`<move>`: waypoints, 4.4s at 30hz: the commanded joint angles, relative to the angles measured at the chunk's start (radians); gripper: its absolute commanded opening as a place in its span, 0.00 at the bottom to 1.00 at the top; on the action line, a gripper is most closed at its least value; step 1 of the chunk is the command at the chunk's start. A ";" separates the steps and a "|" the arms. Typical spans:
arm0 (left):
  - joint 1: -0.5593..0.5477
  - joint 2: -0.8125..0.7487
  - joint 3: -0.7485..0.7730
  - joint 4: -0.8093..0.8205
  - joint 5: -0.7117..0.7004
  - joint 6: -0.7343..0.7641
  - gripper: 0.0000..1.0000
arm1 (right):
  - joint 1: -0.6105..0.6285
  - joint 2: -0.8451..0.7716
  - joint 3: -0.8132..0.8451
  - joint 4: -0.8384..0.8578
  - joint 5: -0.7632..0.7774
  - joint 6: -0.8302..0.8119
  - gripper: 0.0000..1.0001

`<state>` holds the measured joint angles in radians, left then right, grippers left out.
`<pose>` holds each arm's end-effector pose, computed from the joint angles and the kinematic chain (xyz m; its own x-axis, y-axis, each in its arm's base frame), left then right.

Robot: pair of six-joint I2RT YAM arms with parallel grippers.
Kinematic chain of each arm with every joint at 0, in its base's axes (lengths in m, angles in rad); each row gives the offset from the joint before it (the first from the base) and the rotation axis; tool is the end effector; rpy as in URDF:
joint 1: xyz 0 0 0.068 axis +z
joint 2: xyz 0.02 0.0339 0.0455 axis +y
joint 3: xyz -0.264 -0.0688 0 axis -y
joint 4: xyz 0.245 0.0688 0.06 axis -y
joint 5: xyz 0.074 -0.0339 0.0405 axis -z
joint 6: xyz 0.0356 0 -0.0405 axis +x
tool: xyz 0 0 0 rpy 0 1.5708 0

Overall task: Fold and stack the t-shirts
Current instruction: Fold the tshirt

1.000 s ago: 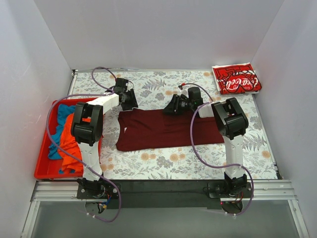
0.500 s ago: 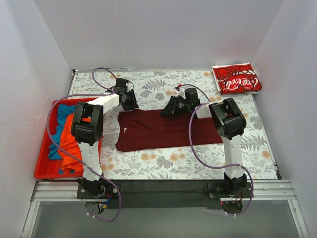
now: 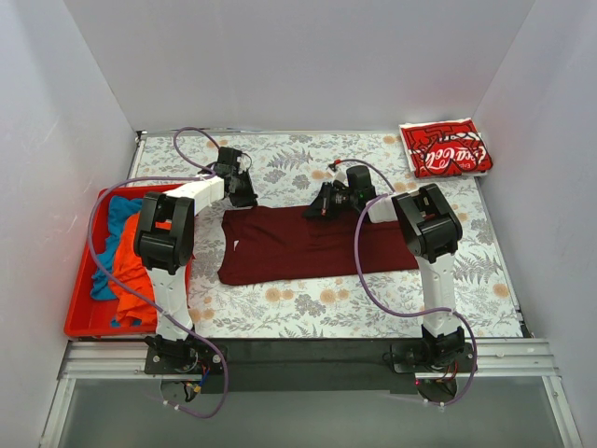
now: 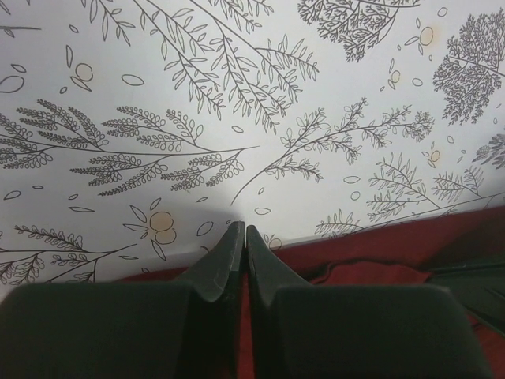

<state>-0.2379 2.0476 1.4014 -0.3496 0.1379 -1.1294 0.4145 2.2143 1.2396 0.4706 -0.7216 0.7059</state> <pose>0.4190 -0.1066 0.1567 -0.6252 -0.7699 -0.1280 -0.6066 0.5825 -0.5410 0.4059 0.2043 0.1070 -0.8761 0.1466 -0.4594 -0.3462 0.4719 0.8109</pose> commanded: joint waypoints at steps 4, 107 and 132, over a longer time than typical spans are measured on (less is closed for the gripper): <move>0.003 -0.053 0.005 -0.011 -0.043 0.016 0.00 | 0.006 -0.022 0.044 0.017 -0.021 -0.009 0.01; 0.005 -0.443 -0.412 0.035 -0.012 -0.023 0.00 | 0.063 -0.301 -0.272 -0.007 -0.045 -0.365 0.02; -0.038 -0.784 -0.645 -0.129 -0.043 -0.293 0.40 | 0.004 -0.683 -0.420 -0.529 0.373 -0.545 0.40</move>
<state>-0.2523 1.3045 0.7940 -0.4259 0.1200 -1.3354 0.4675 1.6070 0.8654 0.0837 -0.5632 0.2012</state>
